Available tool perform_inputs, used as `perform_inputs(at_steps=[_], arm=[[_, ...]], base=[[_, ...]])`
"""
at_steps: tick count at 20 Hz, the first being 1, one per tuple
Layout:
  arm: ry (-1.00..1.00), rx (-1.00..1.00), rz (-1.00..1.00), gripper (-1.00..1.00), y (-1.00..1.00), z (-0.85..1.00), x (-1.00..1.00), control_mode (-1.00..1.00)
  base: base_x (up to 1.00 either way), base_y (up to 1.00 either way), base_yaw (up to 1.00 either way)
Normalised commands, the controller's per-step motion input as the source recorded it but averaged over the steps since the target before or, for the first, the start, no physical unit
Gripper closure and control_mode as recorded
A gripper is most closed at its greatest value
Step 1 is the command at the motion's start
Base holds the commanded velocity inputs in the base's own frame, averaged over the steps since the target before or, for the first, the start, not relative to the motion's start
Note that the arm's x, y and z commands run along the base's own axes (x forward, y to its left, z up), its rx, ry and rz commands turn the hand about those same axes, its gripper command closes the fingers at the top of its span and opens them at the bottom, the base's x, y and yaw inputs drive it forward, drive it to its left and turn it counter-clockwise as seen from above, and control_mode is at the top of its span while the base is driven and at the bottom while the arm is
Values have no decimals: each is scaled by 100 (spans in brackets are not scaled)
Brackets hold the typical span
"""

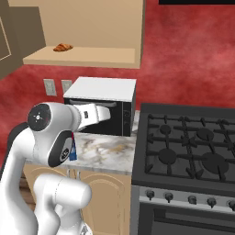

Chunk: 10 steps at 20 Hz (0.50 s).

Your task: Pick the canned food and boxed food from the counter and place them in the cabinets closest to them.

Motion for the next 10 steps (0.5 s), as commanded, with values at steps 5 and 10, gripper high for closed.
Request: perform_inputs(at_steps=[5, 10], arm=[[1, 0, 0, -100, 21, -10, 2, -100], [1, 0, 0, -100, 29, -22, 1, -100]], base=[[0, 0, 0], [0, 0, 0]])
